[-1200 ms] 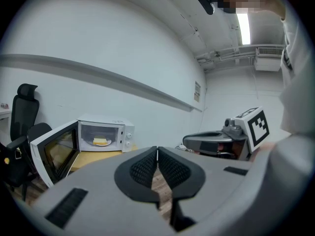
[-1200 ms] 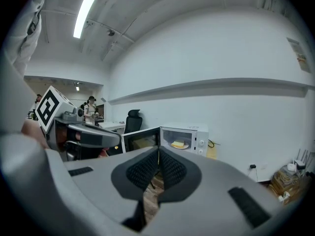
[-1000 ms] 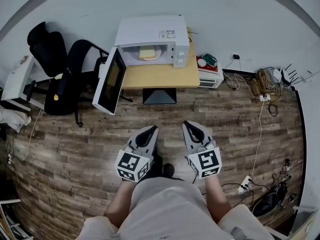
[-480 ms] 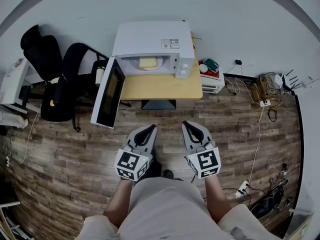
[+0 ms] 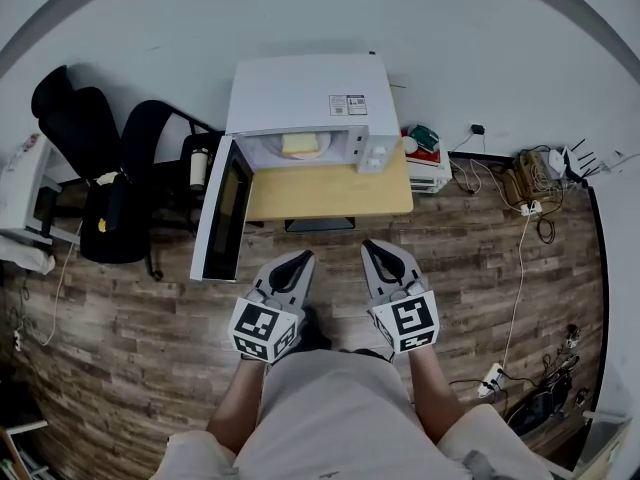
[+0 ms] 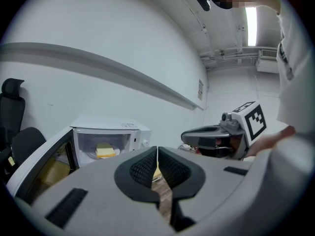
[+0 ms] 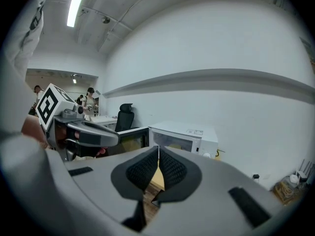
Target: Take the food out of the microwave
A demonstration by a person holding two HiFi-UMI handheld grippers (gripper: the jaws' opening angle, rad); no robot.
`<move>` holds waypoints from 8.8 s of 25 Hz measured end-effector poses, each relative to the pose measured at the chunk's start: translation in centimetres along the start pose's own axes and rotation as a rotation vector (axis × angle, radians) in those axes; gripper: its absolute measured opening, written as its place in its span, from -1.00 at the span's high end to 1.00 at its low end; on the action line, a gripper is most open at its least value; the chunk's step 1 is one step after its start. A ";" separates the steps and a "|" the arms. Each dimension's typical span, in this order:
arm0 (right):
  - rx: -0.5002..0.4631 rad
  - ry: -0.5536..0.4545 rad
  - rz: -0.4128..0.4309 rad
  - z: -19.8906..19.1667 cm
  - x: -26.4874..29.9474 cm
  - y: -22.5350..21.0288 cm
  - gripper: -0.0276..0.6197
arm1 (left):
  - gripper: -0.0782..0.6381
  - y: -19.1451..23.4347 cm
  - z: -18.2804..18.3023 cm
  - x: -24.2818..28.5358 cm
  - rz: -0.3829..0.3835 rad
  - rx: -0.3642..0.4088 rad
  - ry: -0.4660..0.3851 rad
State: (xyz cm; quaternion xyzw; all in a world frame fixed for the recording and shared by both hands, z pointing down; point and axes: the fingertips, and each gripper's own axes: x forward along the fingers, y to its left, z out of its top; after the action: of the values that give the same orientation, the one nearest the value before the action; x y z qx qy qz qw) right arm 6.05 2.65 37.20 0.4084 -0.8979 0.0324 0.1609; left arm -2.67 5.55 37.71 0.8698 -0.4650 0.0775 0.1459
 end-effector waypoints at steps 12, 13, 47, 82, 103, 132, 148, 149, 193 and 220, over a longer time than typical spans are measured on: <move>0.026 0.031 -0.031 -0.5 4.6 1.1 0.90 | 0.75 4.4 -0.2 0.7 -0.034 -0.008 0.015; 0.029 0.036 -0.031 -0.7 4.8 1.2 0.90 | 0.75 4.5 -0.2 0.8 -0.036 -0.011 0.014; 0.043 0.111 0.144 -4.1 14.7 -5.8 0.71 | 0.75 9.0 0.9 10.0 0.112 -0.075 0.058; 0.032 0.175 0.165 -10.7 24.9 -8.4 0.64 | 0.75 14.2 -2.1 12.7 0.213 -0.147 0.094; 0.431 0.183 -0.027 -14.5 32.9 -11.5 0.64 | 0.75 17.4 -1.7 12.7 0.203 -0.140 0.110; 0.996 0.104 -0.217 -16.7 37.9 -14.1 0.66 | 0.75 18.6 -2.9 12.2 0.201 -0.134 0.148; 1.140 0.084 -0.287 -17.6 39.2 -15.0 0.69 | 0.75 18.8 -3.1 12.2 0.203 -0.136 0.158; 1.139 0.086 -0.286 -17.5 39.3 -15.0 0.69 | 0.75 18.9 -3.1 12.2 0.203 -0.136 0.158; 1.451 -0.050 -0.186 -17.2 36.0 -14.6 0.88 | 0.75 16.1 -1.9 13.1 0.215 -0.114 0.128; 1.662 -0.210 0.057 -16.4 34.4 -15.6 0.89 | 0.75 13.3 -2.1 14.1 0.261 -0.114 0.122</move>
State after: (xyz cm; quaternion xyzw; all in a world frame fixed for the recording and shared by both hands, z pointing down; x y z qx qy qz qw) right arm 0.82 -29.48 62.39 0.3722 -0.6019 0.6496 -0.2779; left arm -5.89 -11.85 45.96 0.7859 -0.5680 0.1219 0.2119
